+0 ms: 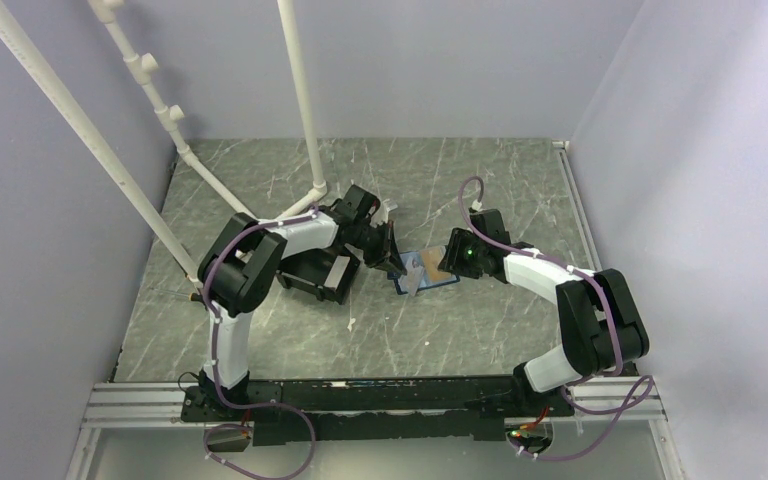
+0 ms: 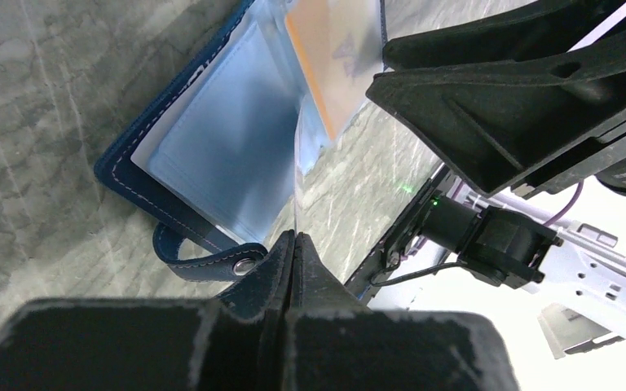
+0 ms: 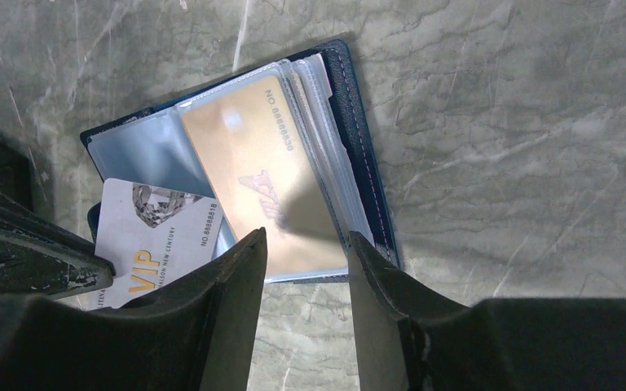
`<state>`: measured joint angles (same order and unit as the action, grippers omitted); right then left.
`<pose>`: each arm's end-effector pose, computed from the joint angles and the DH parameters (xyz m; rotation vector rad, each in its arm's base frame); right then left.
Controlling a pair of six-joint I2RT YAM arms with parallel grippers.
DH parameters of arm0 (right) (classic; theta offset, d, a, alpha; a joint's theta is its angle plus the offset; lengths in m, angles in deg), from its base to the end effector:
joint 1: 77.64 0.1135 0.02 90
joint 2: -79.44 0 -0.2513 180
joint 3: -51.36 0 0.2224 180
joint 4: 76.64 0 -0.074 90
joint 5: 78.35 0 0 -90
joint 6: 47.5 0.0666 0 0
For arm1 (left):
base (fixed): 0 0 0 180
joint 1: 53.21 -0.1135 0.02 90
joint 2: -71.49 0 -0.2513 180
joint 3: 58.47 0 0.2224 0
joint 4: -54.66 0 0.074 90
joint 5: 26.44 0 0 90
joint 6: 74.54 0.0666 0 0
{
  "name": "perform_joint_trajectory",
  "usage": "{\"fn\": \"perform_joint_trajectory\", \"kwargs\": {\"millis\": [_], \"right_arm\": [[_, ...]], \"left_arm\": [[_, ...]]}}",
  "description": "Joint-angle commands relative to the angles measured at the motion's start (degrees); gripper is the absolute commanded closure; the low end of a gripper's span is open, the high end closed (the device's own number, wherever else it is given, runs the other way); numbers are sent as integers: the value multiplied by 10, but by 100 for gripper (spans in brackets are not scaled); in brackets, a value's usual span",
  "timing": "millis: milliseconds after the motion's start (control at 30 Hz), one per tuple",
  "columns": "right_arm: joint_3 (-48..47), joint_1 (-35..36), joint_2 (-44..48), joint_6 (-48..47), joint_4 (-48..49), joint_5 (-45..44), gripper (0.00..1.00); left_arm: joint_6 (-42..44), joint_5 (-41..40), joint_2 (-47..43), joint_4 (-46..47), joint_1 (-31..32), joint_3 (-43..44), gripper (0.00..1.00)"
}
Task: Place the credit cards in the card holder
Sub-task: Insert the credit card into the card holder.
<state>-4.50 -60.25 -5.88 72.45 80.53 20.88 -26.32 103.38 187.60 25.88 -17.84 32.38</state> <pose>0.2627 0.0935 0.1440 0.2090 2.5416 0.5380 0.3057 -0.2693 0.1429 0.1700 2.7797 -1.3429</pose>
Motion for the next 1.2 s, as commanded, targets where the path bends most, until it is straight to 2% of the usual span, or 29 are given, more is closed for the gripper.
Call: {"fn": "perform_joint_trajectory", "kwargs": {"millis": [0, 100, 367, 600, 733, 1000, 1167], "right_arm": [[17, 1, -11, -9, -19, -11, 56], [18, 1, -11, -9, -17, -9, 56], [18, 1, -11, -12, -16, -8, 56], [17, 1, -13, -14, -16, -7, 56], [18, 1, -11, -15, -16, -5, 56], [17, 1, -14, -18, -16, -4, 56], [18, 1, -13, -18, -14, -2, 56]], "left_arm": [[-23, 15, 4, 26, -5, -1, 100], [-37, 21, 1, 49, -7, -11, 100], [-36, 10, -36, 37, -8, -12, 100], [-71, 36, -24, 91, -8, -29, 100], [-60, 12, -45, 65, -9, -32, 100], [-68, -15, -87, 74, -8, -50, 100], [-68, -10, -76, 84, -8, -46, 100]]}}
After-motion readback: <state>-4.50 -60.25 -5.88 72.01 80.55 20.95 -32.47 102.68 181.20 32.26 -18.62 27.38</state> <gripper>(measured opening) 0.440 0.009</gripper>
